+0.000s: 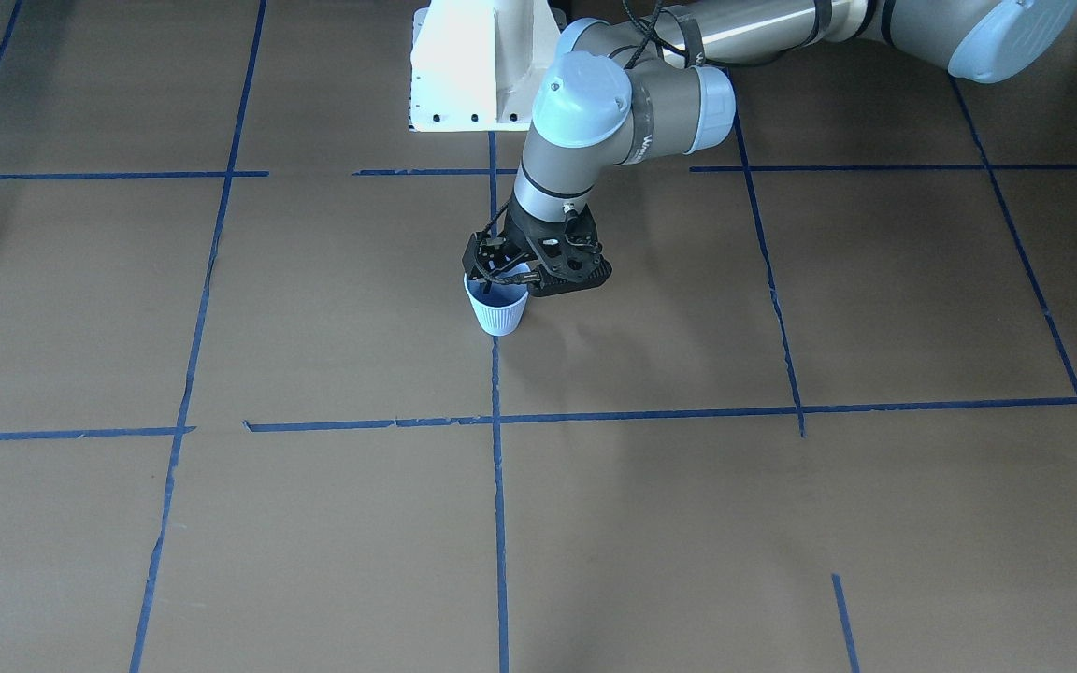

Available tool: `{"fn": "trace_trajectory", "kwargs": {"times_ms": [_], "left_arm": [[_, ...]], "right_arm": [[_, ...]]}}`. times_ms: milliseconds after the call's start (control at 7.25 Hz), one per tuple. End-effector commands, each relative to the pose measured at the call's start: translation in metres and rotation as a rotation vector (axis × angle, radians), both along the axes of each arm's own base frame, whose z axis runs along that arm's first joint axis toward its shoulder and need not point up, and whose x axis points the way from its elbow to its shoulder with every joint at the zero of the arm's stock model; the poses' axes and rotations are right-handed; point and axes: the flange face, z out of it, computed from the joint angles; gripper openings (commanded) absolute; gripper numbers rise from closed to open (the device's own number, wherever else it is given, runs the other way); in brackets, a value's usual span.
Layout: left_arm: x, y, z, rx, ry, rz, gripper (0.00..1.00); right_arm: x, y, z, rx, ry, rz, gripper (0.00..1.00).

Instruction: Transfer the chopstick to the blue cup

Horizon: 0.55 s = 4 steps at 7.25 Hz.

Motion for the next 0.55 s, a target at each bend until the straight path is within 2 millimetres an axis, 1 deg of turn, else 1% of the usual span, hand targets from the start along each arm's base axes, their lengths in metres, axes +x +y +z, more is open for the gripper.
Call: {"fn": "trace_trajectory", "kwargs": {"times_ms": [0,138,276,414], "left_arm": [[-0.063,0.0,-0.02,-0.027,-0.032,-0.033,1.0],[-0.103,0.005,-0.025,-0.045,-0.013,-0.023,1.0],[-0.144,0.003,-0.023,-0.013,0.015,-0.011,1.0],[-0.171,-0.003,-0.004,-0.037,0.017,-0.025,1.0]], "right_arm": [[0.0,0.0,0.002,-0.004,0.0,0.0,1.0],[0.001,-0.007,-0.002,-0.015,-0.007,0.004,1.0],[0.008,-0.001,0.007,-0.045,-0.034,0.024,1.0],[0.023,0.013,0.018,-0.043,-0.042,0.049,1.0]]}}
